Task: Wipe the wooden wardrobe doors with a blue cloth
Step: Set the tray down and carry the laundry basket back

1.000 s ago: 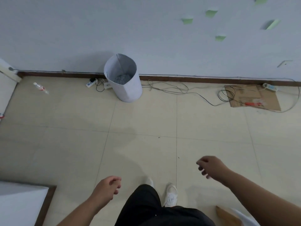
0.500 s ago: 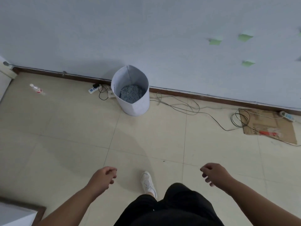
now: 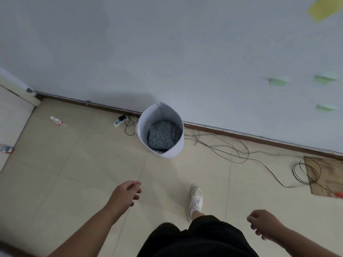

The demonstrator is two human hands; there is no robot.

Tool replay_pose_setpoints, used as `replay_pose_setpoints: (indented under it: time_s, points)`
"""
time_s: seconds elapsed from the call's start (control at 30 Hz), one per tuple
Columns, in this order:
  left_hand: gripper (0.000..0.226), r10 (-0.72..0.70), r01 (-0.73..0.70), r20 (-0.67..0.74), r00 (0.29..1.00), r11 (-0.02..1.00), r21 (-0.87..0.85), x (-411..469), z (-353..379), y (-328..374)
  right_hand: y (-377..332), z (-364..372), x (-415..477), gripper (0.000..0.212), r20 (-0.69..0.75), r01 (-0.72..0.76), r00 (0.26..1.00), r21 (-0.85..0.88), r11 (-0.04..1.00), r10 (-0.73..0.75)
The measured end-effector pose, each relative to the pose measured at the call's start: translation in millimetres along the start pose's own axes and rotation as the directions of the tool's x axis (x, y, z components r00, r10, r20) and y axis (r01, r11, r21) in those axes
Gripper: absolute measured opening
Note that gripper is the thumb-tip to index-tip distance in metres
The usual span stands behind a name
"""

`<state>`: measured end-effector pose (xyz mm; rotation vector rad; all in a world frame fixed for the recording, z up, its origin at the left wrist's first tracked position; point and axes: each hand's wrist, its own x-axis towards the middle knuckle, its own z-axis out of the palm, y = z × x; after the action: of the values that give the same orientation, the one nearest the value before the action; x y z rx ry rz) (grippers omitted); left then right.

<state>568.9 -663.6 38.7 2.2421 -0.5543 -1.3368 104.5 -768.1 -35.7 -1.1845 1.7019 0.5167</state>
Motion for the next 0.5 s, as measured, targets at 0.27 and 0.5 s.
replay_pose_setpoints:
  time_s: [0.27,0.5]
  points:
    - [0.015,-0.154,0.154,0.005,0.988,0.987,-0.039,29.6,-15.7,13.7,-229.4,-115.6,48.3,0.02,-0.046,0.284,0.957,-0.033,0.958,-0.285]
    - [0.015,-0.242,0.241,0.003,0.97,0.963,-0.12,105.6,-52.5,34.4,-358.6,-143.4,84.2,0.017,-0.086,0.313,0.947,0.035,0.949,-0.309]
